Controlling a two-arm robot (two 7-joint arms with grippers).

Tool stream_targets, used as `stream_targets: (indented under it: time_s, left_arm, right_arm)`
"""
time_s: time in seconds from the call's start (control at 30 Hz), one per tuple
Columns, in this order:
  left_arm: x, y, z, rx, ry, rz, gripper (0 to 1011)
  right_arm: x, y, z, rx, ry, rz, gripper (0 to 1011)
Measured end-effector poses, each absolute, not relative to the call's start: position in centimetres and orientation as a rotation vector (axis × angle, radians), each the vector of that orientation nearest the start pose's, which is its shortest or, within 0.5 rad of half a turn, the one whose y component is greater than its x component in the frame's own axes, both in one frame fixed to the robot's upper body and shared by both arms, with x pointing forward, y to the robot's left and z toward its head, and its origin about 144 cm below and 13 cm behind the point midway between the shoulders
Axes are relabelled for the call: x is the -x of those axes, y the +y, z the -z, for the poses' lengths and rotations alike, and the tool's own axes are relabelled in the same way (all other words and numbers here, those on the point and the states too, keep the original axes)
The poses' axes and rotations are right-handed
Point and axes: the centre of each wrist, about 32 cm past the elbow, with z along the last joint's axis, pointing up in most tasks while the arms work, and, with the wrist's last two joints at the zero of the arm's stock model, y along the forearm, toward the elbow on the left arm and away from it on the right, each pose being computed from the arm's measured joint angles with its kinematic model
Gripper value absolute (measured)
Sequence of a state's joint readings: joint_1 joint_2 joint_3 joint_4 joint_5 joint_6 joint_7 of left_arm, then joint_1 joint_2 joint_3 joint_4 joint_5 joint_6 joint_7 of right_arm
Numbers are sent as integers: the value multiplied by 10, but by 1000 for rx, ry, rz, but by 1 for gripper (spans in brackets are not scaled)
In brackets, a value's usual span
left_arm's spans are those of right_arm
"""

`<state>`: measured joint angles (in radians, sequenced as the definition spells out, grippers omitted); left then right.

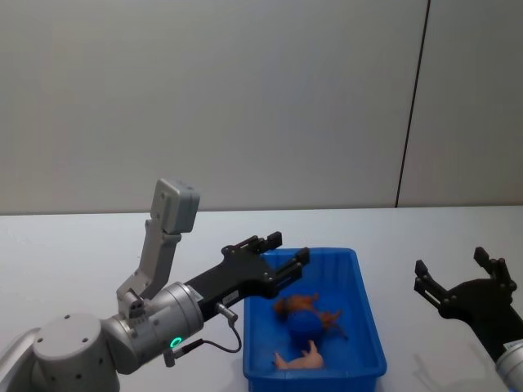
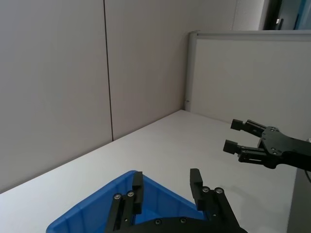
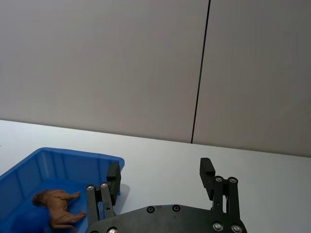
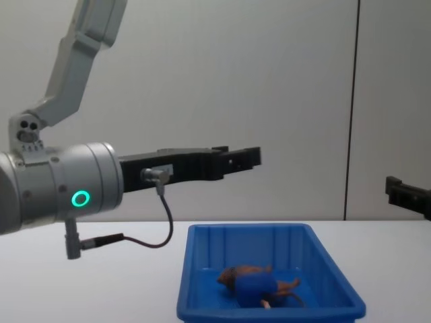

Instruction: Pick up the two dolls from the table and place them into the box.

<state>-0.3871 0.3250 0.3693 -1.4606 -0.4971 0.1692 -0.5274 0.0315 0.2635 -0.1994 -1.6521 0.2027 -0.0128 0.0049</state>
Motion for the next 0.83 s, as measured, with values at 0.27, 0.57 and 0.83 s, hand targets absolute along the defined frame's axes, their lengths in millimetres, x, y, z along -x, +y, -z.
stream_targets:
  time_s: [0.27,0.57,0.83]
  left_arm:
    - [-548,218,-1226,60,64,-687,786]
    - [-550,215,-1226,73,66,-667,1001]
    - [-551,214,-1227,78,67,-658,1001]
  right_arm:
    - [-461,-236,-1171,-17,-100,1352,1001]
    - [-461,-236,-1171,-17,-100,1352,1001]
    - [-461,-236,-1171,-17,-100,1352,1001]
